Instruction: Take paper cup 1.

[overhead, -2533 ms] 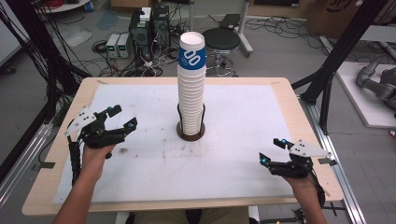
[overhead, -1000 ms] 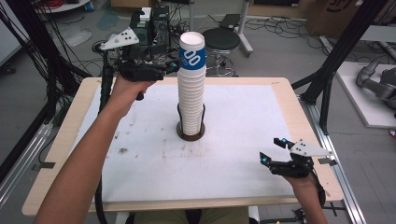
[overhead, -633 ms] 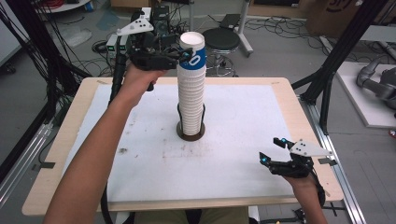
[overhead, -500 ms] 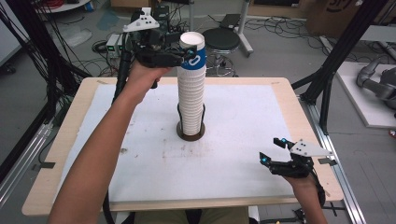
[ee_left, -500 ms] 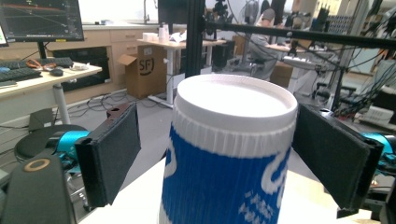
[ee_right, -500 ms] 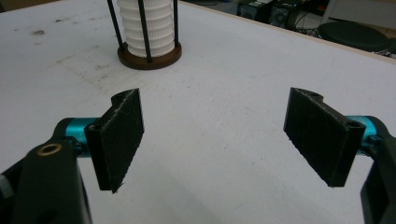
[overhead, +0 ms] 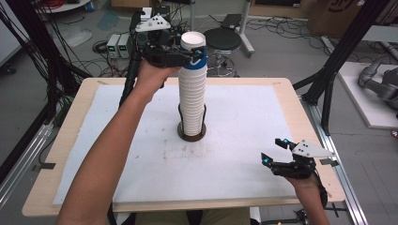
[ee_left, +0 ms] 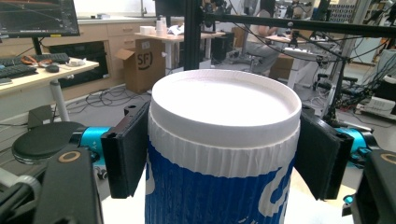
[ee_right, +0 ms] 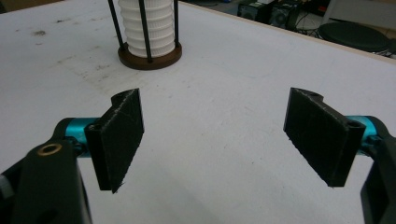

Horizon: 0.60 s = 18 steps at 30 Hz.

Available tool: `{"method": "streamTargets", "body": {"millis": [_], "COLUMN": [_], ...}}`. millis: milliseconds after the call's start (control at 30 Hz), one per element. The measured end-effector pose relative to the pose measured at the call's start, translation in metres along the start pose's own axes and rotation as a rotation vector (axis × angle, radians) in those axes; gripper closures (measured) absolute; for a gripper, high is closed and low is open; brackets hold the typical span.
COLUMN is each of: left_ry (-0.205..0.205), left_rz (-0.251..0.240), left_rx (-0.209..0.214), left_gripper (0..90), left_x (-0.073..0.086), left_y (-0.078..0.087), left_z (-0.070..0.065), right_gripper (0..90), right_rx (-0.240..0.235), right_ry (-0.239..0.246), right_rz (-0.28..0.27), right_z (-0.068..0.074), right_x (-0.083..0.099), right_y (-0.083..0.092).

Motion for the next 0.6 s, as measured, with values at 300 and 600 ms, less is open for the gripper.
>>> {"method": "streamTargets", "body": {"millis": [300,600], "left_ry": [0.005,0.025], "left_rz": [-0.041,-0.117], "left_rx": [0.007,0.004], "left_gripper": [27.5,28.1], "left_x": [-0.017,-0.043], "left_y": [0.005,0.020], "left_z": [-0.004,-0.006], "right_gripper": [20.5,20.5], "right_rx": [-0.003,-0.006], "right_ry": [-0.001,-0.002], "right_rz": [0.001,0.002], "right_z": [0.001,0.002], "right_x": [0.000,0.000], "right_y": [0.000,0.000]}}
Point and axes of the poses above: each handheld gripper's, and its own axes: y roughly backward along the jaws, x roughly out of its underside, z roughly to its left, the point moved 8 cm from there along -y, roughly forward along the jaws, and after that the axes turned 7 degrees about y, right-handed, at the moved point
